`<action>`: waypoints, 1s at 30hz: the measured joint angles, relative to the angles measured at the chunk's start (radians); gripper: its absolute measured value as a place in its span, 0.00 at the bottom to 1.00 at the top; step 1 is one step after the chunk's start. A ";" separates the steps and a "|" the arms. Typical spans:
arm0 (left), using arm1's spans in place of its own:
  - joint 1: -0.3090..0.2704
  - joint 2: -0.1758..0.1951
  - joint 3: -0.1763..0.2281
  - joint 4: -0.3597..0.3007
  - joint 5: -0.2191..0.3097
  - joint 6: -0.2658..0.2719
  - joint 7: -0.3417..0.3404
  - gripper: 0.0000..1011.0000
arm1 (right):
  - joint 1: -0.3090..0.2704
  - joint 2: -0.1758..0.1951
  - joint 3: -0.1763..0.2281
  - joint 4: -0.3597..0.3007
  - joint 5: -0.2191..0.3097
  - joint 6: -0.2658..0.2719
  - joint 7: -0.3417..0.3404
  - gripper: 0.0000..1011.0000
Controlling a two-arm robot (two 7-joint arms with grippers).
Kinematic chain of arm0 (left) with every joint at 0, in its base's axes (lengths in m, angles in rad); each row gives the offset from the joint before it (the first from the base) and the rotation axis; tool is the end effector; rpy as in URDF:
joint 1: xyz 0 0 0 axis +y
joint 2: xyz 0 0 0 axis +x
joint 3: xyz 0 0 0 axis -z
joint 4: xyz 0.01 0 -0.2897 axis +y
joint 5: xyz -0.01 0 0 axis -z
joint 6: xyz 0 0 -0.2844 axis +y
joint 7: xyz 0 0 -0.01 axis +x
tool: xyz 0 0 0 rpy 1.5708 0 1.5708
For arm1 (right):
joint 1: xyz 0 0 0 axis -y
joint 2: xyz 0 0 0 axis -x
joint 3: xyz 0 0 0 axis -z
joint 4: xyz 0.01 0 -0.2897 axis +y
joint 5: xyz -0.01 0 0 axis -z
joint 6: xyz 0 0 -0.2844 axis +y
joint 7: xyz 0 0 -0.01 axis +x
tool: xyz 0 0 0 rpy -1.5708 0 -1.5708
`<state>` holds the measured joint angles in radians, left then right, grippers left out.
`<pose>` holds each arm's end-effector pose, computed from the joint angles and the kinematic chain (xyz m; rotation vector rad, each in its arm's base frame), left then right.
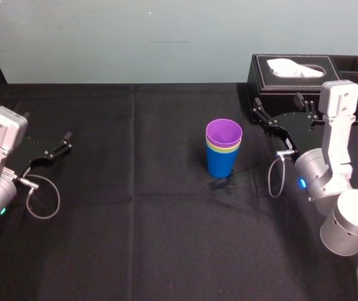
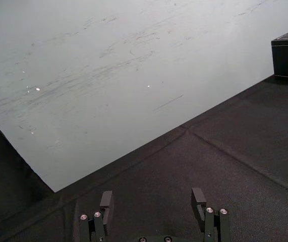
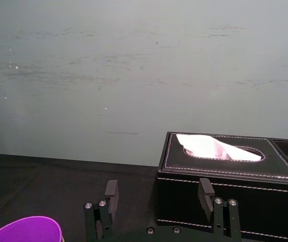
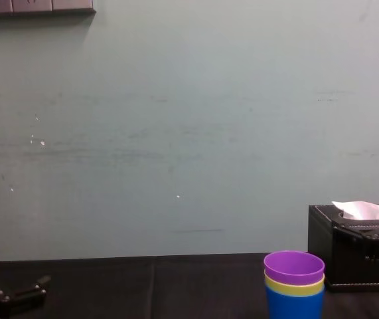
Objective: Stack the three plastic cups sequentially using one hand.
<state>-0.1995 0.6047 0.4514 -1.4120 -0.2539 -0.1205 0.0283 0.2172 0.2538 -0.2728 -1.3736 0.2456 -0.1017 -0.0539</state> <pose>0.3350 0.0890 -0.2974 0.3045 -0.2850 1.2480 0.3579 -0.0122 -0.2946 0.0124 -0.0825 -1.4117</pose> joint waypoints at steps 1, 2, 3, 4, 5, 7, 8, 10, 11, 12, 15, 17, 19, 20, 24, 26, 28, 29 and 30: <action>0.000 0.000 0.000 0.000 0.000 0.000 0.000 1.00 | 0.000 0.000 0.000 0.000 0.000 0.000 0.000 0.99; 0.000 0.000 0.000 0.000 0.000 0.000 0.000 1.00 | 0.000 0.000 0.000 0.000 0.000 0.000 0.000 0.99; 0.000 0.000 0.000 0.000 0.000 0.000 0.000 1.00 | 0.000 0.000 0.000 0.000 0.000 0.000 0.000 0.99; 0.000 0.000 0.000 0.000 0.000 0.000 0.000 1.00 | 0.000 0.000 0.000 0.000 0.000 0.000 0.000 0.99; 0.000 0.000 0.000 0.000 0.000 0.000 0.000 1.00 | 0.000 0.000 0.000 0.000 0.000 0.000 0.000 0.99; 0.000 0.000 0.000 0.000 0.000 0.000 0.000 1.00 | 0.000 0.000 0.000 0.000 0.000 0.000 0.000 0.99; 0.000 0.000 0.000 0.000 0.000 0.000 0.000 1.00 | 0.000 0.000 0.000 0.000 0.000 0.000 0.000 0.99; 0.000 0.000 0.000 0.000 0.000 0.000 0.000 1.00 | 0.000 0.000 0.000 0.000 0.000 0.000 0.000 0.99; 0.000 0.000 0.000 0.000 0.000 0.000 0.000 1.00 | 0.000 0.000 0.000 0.000 0.000 0.000 0.000 0.99; 0.000 0.000 0.000 0.000 0.000 0.000 0.000 1.00 | 0.000 0.000 0.000 0.000 0.000 0.000 0.000 0.99; 0.000 0.000 0.000 0.000 0.000 0.000 0.000 1.00 | 0.000 0.000 0.000 0.000 0.000 0.000 0.000 0.99; 0.000 0.000 0.000 0.000 0.000 0.000 0.000 1.00 | 0.000 0.000 0.000 0.000 0.000 0.000 0.000 0.99; 0.000 0.000 0.000 0.000 0.000 0.000 0.000 1.00 | 0.000 0.000 0.000 0.000 0.000 0.000 0.000 0.99; 0.000 0.000 0.000 0.000 0.000 0.000 0.000 1.00 | 0.000 0.000 0.000 0.000 0.000 0.000 0.000 0.99; 0.000 0.000 0.000 0.000 0.000 0.000 0.000 1.00 | 0.000 0.000 0.000 0.000 0.000 0.000 0.000 0.99; 0.000 0.000 0.000 0.000 0.000 0.000 0.000 1.00 | 0.000 0.000 0.000 0.000 0.000 0.000 0.000 0.99; 0.000 0.000 0.000 0.000 0.000 0.000 0.000 1.00 | 0.000 0.000 0.000 0.000 0.000 0.000 0.000 0.99; 0.000 0.000 0.000 0.000 0.000 0.000 0.000 1.00 | 0.000 0.000 0.000 0.000 0.000 0.000 0.000 0.99; 0.000 0.000 0.000 0.000 0.000 0.000 0.000 1.00 | 0.000 0.000 0.000 0.000 0.000 0.000 0.000 0.99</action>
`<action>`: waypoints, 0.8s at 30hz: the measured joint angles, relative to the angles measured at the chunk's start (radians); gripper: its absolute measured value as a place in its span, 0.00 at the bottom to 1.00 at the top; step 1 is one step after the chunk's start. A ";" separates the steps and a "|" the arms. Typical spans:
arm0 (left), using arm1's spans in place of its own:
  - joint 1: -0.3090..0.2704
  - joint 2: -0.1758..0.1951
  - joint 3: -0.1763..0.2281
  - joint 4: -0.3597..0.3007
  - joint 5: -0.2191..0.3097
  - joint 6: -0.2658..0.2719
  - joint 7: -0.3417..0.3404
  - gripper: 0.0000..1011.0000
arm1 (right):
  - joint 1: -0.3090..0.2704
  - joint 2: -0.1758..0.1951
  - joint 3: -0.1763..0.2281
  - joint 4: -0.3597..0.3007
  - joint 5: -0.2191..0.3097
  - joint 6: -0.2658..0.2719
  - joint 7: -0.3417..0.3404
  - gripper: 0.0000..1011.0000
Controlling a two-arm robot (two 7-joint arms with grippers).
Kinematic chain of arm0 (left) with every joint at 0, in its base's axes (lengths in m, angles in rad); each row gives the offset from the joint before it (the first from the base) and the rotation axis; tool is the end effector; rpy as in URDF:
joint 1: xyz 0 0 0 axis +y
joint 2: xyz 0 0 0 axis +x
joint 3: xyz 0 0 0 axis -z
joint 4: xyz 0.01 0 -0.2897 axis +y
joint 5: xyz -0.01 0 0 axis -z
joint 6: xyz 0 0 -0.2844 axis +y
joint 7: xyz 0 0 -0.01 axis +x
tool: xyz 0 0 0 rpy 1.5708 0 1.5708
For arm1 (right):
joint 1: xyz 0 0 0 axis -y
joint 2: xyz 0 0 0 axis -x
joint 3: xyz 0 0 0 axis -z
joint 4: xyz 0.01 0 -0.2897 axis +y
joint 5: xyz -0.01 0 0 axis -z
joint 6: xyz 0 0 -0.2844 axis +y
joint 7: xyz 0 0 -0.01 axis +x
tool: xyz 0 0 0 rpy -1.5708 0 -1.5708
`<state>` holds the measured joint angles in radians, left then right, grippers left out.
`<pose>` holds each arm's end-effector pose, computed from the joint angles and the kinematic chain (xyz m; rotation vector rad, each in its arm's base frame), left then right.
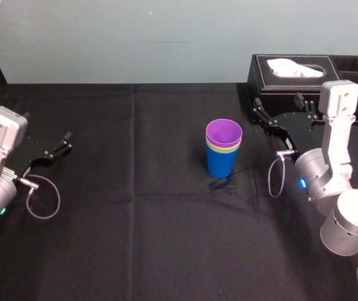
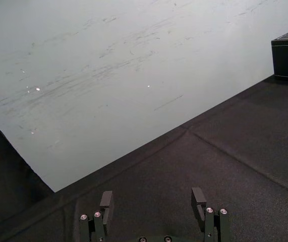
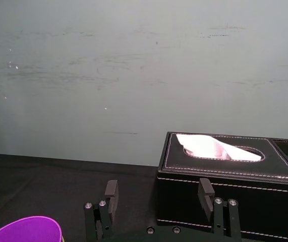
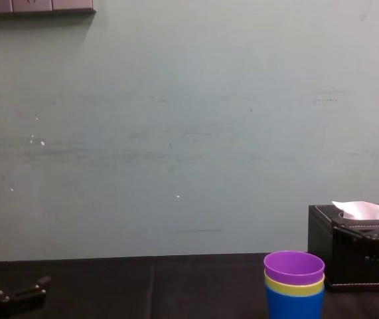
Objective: Stack the three plastic cups sequentially using one hand.
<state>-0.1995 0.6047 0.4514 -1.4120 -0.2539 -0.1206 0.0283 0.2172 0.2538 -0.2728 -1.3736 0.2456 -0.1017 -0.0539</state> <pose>0.3350 0.0890 -0.2974 0.3044 -0.2851 1.2479 0.3579 -0.0122 -0.2946 0.0124 -0.0825 -1.4117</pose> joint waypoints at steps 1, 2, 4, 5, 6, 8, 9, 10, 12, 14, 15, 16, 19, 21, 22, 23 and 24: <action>0.000 0.000 0.000 0.000 0.000 0.000 0.000 1.00 | 0.000 0.000 0.000 0.000 0.000 0.000 0.000 0.99; 0.000 0.000 0.000 0.000 0.000 0.000 0.000 1.00 | 0.000 0.000 0.000 0.000 0.000 0.000 0.000 0.99; 0.000 0.000 0.000 0.000 0.000 0.000 0.000 1.00 | 0.000 0.000 0.000 0.000 0.000 0.000 0.000 0.99; 0.000 0.000 0.000 0.000 0.000 0.000 0.000 1.00 | 0.000 0.000 0.000 0.000 0.000 0.000 0.000 0.99; 0.000 0.000 0.000 0.000 0.000 0.000 0.000 1.00 | 0.000 0.000 0.000 0.000 0.000 0.000 0.000 0.99; 0.000 0.000 0.000 0.000 0.000 0.000 0.000 1.00 | 0.000 0.000 0.000 0.000 0.000 0.000 0.000 0.99; 0.000 0.000 0.000 0.000 0.000 0.000 0.000 1.00 | 0.000 0.000 0.000 0.000 0.000 0.000 0.000 0.99; 0.000 0.000 0.000 0.000 0.000 0.000 0.000 1.00 | 0.000 0.000 0.000 0.000 0.000 0.000 0.000 0.99; 0.000 0.000 0.000 0.000 0.000 0.000 0.000 1.00 | 0.000 0.000 0.000 0.000 0.000 0.000 0.000 0.99; 0.000 0.000 0.000 0.000 0.000 0.000 0.000 1.00 | 0.000 0.000 0.000 0.000 0.000 0.000 0.000 0.99; 0.000 0.000 0.000 0.000 0.000 0.000 0.000 1.00 | 0.000 0.000 0.000 0.000 0.000 0.000 0.000 0.99; 0.000 0.000 0.000 0.000 0.000 0.000 0.000 1.00 | 0.000 0.000 0.000 0.000 0.000 0.000 0.000 0.99; 0.000 0.000 0.000 0.000 0.000 0.000 0.000 1.00 | 0.000 0.000 0.000 0.000 0.000 0.000 0.000 0.99; 0.000 0.000 0.000 0.000 0.000 0.000 0.000 1.00 | 0.000 0.000 0.000 0.000 0.000 0.000 0.000 0.99; 0.000 0.000 0.000 0.000 0.000 0.000 0.000 1.00 | 0.000 0.000 0.000 0.000 0.000 0.000 0.000 0.99; 0.000 0.000 0.000 0.000 0.000 0.000 0.000 1.00 | 0.000 0.000 0.000 0.000 0.000 0.000 0.000 0.99; 0.000 0.000 0.000 0.000 0.000 0.000 0.000 1.00 | 0.000 0.000 0.000 0.000 0.000 0.000 0.000 0.99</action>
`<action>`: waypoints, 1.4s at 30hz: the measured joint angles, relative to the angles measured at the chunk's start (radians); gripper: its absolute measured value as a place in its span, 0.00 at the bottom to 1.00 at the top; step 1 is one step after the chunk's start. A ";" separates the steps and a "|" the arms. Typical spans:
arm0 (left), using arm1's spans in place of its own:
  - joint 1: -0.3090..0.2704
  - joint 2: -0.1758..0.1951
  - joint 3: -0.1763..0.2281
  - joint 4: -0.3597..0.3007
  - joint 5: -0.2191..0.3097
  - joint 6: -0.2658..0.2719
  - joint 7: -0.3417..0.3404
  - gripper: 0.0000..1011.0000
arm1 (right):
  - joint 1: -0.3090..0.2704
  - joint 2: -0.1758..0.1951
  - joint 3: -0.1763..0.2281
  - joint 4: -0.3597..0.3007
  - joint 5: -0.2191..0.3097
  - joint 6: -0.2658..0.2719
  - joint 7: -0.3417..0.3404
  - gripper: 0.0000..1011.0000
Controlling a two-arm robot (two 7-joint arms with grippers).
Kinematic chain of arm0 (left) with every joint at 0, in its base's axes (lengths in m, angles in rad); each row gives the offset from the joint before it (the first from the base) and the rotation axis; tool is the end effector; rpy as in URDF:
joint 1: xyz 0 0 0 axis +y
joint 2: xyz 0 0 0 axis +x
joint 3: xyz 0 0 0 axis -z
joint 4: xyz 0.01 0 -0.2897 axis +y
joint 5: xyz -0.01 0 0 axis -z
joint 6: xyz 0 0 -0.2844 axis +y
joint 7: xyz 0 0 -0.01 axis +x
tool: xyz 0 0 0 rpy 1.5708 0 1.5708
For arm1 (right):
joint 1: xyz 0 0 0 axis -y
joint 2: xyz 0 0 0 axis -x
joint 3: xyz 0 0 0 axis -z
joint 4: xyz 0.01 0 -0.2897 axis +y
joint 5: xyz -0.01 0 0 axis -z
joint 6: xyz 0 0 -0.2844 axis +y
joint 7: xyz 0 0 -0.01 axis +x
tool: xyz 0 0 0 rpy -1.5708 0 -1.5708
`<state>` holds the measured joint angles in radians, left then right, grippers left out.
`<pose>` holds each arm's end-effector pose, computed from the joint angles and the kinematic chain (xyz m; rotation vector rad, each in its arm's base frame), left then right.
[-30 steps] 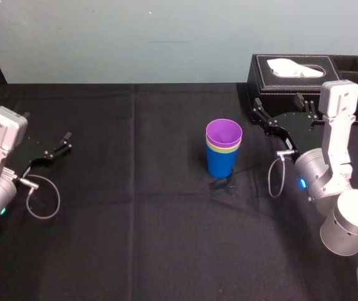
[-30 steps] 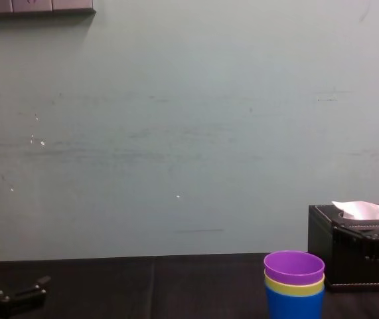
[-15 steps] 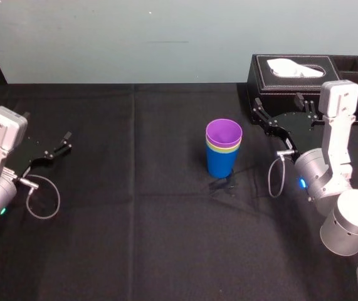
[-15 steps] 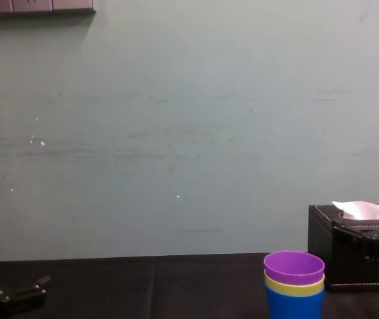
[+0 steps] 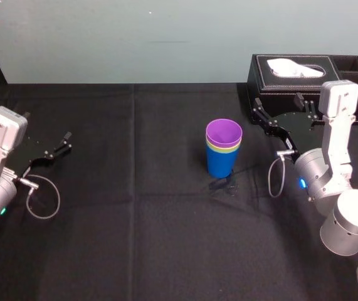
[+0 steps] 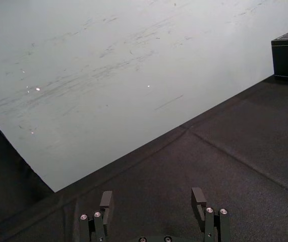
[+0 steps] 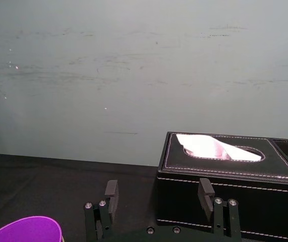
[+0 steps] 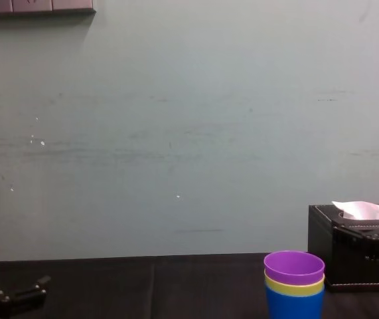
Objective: Stack the three plastic cups sequentially using one hand.
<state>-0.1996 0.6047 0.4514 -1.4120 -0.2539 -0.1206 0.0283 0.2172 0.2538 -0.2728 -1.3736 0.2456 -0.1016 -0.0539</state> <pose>0.3350 0.0890 -0.2973 0.3044 -0.2852 1.2480 0.3579 -0.0122 -0.2946 0.0124 -0.0824 -1.4117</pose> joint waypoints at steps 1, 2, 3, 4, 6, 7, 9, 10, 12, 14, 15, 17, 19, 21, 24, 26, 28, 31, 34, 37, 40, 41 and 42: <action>0.000 0.000 0.000 0.000 0.000 0.000 0.000 1.00 | 0.000 0.000 0.000 0.000 0.000 0.000 0.000 0.99; 0.000 0.000 0.000 0.000 0.000 0.000 0.000 1.00 | 0.000 0.000 0.000 0.000 0.000 0.000 0.000 0.99; 0.000 0.000 0.000 0.000 0.000 0.000 0.000 1.00 | 0.000 0.000 0.000 0.000 0.000 0.000 0.000 0.99; 0.000 0.000 0.000 0.000 0.000 0.000 0.000 1.00 | 0.000 0.000 0.000 0.000 0.000 0.000 0.000 0.99; 0.000 0.000 0.000 0.000 0.000 0.000 0.000 1.00 | 0.000 0.000 0.000 0.000 0.000 0.000 0.000 0.99; 0.000 0.000 0.000 0.000 0.000 0.000 0.000 1.00 | 0.000 0.000 0.000 0.000 0.000 0.000 0.000 0.99; 0.000 0.000 0.000 0.000 0.000 0.000 0.000 1.00 | 0.000 0.000 0.000 0.000 0.000 0.000 0.000 0.99; 0.000 0.000 0.000 0.000 0.000 0.000 0.000 1.00 | 0.000 0.000 0.000 0.000 0.000 0.000 0.000 0.99; 0.000 0.000 0.000 0.000 0.000 0.000 0.000 1.00 | 0.000 0.000 0.000 0.000 0.000 0.000 0.000 0.99; 0.000 0.000 0.000 0.000 0.000 0.000 0.000 1.00 | 0.000 0.000 0.000 0.000 0.000 0.000 0.000 0.99; 0.000 0.000 0.000 0.000 0.000 0.000 0.000 1.00 | 0.000 0.000 0.000 0.000 0.000 0.000 0.000 0.99; 0.000 0.000 0.000 0.000 0.000 0.000 0.000 1.00 | 0.000 0.000 0.000 0.000 0.000 0.000 0.000 0.99; 0.000 0.000 0.000 0.000 0.000 0.000 0.000 1.00 | 0.000 0.000 0.000 0.000 0.000 0.000 0.000 0.99; 0.000 0.000 0.000 0.000 0.000 0.000 0.000 1.00 | 0.000 0.000 0.000 0.000 0.000 0.000 0.000 0.99; 0.000 0.000 0.000 0.000 0.000 0.000 0.000 1.00 | 0.000 0.000 0.000 0.000 0.000 0.000 0.000 0.99; 0.000 0.000 0.000 0.000 0.000 0.000 0.000 1.00 | 0.000 0.000 0.000 0.000 0.000 0.000 0.000 0.99; 0.000 0.000 0.000 0.000 0.000 0.000 0.000 1.00 | 0.000 0.000 0.000 0.000 0.000 0.000 0.000 0.99; 0.000 0.000 0.000 0.000 0.000 0.000 0.000 1.00 | 0.000 0.000 0.000 0.000 0.000 0.000 0.000 0.99; 0.000 0.000 0.000 0.000 0.000 0.000 0.000 1.00 | 0.000 0.000 0.000 0.000 0.000 0.000 0.000 0.99; 0.000 0.000 0.000 0.000 0.000 0.000 0.000 1.00 | 0.000 0.000 0.000 0.000 0.000 0.000 0.000 0.99; 0.000 0.000 0.000 0.000 0.000 0.000 0.000 1.00 | 0.000 0.000 0.000 0.000 0.000 0.000 0.000 0.99; 0.000 0.000 0.000 0.000 0.000 0.000 0.000 1.00 | 0.000 0.000 0.000 0.000 0.000 0.000 0.000 0.99; 0.000 0.000 0.000 0.000 0.000 0.000 0.000 1.00 | 0.000 0.000 0.000 0.000 0.000 0.000 0.000 0.99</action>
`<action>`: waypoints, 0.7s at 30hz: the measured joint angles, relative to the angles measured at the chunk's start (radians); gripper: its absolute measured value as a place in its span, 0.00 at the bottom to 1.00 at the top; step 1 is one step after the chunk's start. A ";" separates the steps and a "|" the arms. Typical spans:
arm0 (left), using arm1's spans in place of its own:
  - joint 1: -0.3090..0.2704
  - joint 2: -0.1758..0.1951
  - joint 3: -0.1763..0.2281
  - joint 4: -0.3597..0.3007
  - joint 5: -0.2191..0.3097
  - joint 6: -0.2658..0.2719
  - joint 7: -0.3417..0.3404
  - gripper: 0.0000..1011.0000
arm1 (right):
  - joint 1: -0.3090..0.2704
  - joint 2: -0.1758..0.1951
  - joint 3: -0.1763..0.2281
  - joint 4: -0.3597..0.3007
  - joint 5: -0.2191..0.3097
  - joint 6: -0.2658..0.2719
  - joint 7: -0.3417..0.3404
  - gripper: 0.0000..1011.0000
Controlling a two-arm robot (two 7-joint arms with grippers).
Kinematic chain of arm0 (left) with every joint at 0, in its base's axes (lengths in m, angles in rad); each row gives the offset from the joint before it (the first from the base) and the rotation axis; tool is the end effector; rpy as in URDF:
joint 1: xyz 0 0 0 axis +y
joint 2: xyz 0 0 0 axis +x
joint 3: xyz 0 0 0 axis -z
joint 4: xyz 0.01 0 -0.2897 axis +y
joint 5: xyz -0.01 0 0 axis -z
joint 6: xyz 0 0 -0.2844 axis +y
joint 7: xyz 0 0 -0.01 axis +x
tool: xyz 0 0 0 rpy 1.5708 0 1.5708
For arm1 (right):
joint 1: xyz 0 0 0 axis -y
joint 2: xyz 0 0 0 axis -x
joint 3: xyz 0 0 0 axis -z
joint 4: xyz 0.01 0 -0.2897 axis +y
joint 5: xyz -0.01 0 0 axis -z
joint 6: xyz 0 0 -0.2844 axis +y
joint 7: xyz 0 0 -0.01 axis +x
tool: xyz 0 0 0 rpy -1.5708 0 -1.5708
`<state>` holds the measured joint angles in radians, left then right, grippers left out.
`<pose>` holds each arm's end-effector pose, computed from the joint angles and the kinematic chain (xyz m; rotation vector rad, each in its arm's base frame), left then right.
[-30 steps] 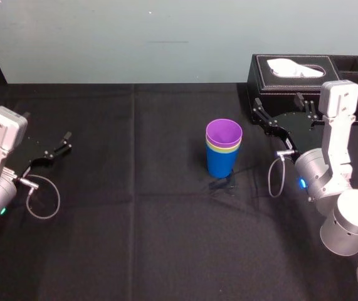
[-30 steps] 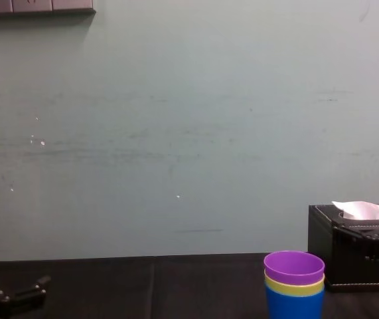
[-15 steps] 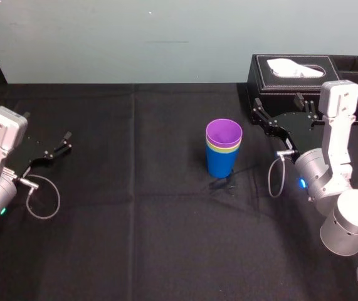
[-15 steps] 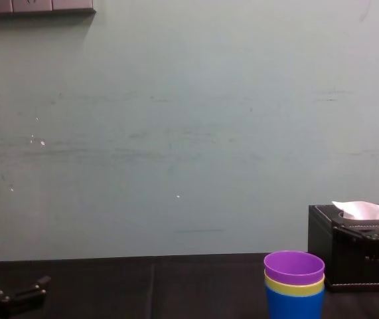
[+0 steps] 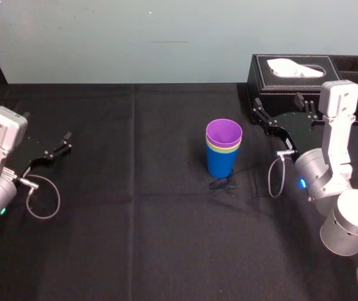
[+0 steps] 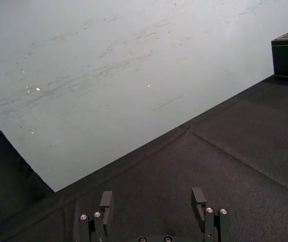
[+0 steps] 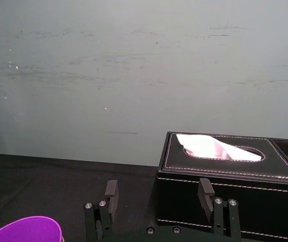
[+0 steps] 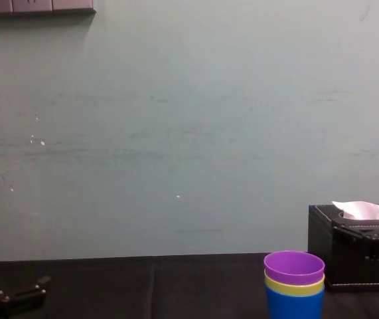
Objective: Stack the three plastic cups sequentially using one hand.
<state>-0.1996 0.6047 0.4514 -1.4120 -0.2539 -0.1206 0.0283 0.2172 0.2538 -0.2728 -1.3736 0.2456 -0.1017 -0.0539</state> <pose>0.3350 0.0890 -0.2973 0.3044 -0.2852 1.2480 0.3579 -0.0122 -0.2946 0.0124 -0.0825 -1.4117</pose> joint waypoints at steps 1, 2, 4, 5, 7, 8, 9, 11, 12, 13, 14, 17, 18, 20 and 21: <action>0.000 0.000 0.000 0.000 0.000 0.000 0.000 1.00 | 0.000 0.000 0.000 0.000 0.000 0.000 0.000 0.99; 0.000 0.000 0.000 0.000 0.000 0.000 0.000 1.00 | 0.000 0.000 0.000 0.000 0.000 0.000 0.000 0.99; 0.000 0.000 0.000 0.000 0.000 0.000 0.000 1.00 | 0.000 0.000 0.000 0.000 0.000 0.000 0.000 0.99; 0.000 0.000 0.000 0.000 0.000 0.000 0.000 1.00 | 0.000 0.000 0.000 0.000 0.000 0.000 0.000 0.99; 0.000 0.000 0.000 0.000 0.000 0.000 0.000 1.00 | 0.000 0.000 0.000 0.000 0.000 0.000 0.000 0.99; 0.000 0.000 0.000 0.000 0.000 0.000 0.000 1.00 | 0.000 0.000 0.000 0.000 0.000 0.000 0.000 0.99; 0.000 0.000 0.000 0.000 0.000 0.000 0.000 1.00 | 0.000 0.000 0.000 0.000 0.000 0.000 0.000 0.99; 0.000 0.000 0.000 0.000 0.000 0.000 0.000 1.00 | 0.000 0.000 0.000 0.000 0.000 0.000 0.000 0.99; 0.000 0.000 0.000 0.000 0.000 0.000 0.000 1.00 | 0.000 0.000 0.000 0.000 0.000 0.000 0.000 0.99; 0.000 0.000 0.000 0.000 0.000 0.000 0.000 1.00 | 0.000 0.000 0.000 0.000 0.000 0.000 0.000 0.99; 0.000 0.000 0.000 0.000 0.000 0.000 0.000 1.00 | 0.000 0.000 0.000 0.000 0.000 0.000 0.000 0.99; 0.000 0.000 0.000 0.000 0.000 0.000 0.000 1.00 | 0.000 0.000 0.000 0.000 0.000 0.000 0.000 0.99; 0.000 0.000 0.000 0.000 0.000 0.000 0.000 1.00 | 0.000 0.000 0.000 0.000 0.000 0.000 0.000 0.99; 0.000 0.000 0.000 0.000 0.000 0.000 0.000 1.00 | 0.000 0.000 0.000 0.000 0.000 0.000 0.000 0.99; 0.000 0.000 0.000 0.000 0.000 0.000 0.000 1.00 | 0.000 0.000 0.000 0.000 0.000 0.000 0.000 0.99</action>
<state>-0.1995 0.6047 0.4514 -1.4120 -0.2539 -0.1205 0.0283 0.2172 0.2538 -0.2728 -1.3736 0.2456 -0.1016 -0.0539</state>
